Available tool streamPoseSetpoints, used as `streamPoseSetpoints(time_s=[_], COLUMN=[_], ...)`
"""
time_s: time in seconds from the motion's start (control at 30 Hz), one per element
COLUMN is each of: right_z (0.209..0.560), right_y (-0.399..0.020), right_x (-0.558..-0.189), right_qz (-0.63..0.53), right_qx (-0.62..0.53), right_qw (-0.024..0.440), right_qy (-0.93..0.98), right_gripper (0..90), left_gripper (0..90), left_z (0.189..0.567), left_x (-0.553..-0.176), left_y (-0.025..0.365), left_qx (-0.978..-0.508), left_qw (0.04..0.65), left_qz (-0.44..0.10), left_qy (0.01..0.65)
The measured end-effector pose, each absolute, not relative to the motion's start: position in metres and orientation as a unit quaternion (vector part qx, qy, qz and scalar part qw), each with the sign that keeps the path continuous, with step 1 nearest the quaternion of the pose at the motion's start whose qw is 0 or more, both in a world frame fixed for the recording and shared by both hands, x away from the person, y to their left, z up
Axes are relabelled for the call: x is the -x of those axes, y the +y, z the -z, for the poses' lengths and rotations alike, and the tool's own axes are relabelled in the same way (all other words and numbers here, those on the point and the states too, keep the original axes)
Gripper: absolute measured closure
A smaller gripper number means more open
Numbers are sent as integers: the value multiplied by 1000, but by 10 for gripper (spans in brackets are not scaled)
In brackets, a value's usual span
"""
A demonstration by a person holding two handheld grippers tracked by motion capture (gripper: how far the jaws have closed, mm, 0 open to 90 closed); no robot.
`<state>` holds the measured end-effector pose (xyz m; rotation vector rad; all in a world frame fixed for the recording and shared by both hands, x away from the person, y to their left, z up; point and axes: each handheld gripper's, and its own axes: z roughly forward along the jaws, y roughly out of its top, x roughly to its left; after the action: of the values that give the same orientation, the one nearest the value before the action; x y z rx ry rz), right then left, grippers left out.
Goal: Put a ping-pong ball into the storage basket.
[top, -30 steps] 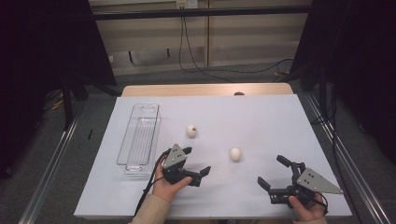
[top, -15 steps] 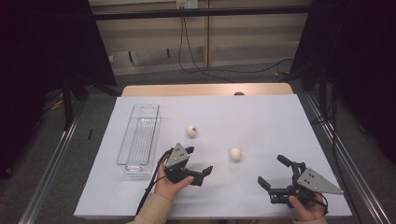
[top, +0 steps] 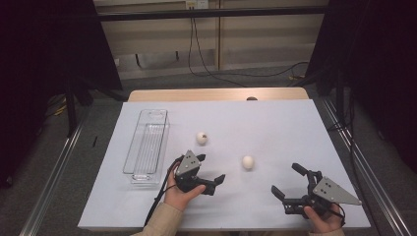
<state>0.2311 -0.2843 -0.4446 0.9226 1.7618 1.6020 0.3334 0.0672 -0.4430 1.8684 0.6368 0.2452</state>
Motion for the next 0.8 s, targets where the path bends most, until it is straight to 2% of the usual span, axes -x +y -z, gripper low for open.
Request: streamPoseSetpoints(time_s=[0.8], right_z=[445], right_y=[-284], right_x=[-231], right_qz=[-601], right_qx=[-345], right_qw=[289], right_qy=[660], right_gripper=[4], left_gripper=[30], left_z=[445], left_x=[-336], left_y=[61], left_qx=[-793], left_qw=[537], left_qz=[-101], left_qy=[269])
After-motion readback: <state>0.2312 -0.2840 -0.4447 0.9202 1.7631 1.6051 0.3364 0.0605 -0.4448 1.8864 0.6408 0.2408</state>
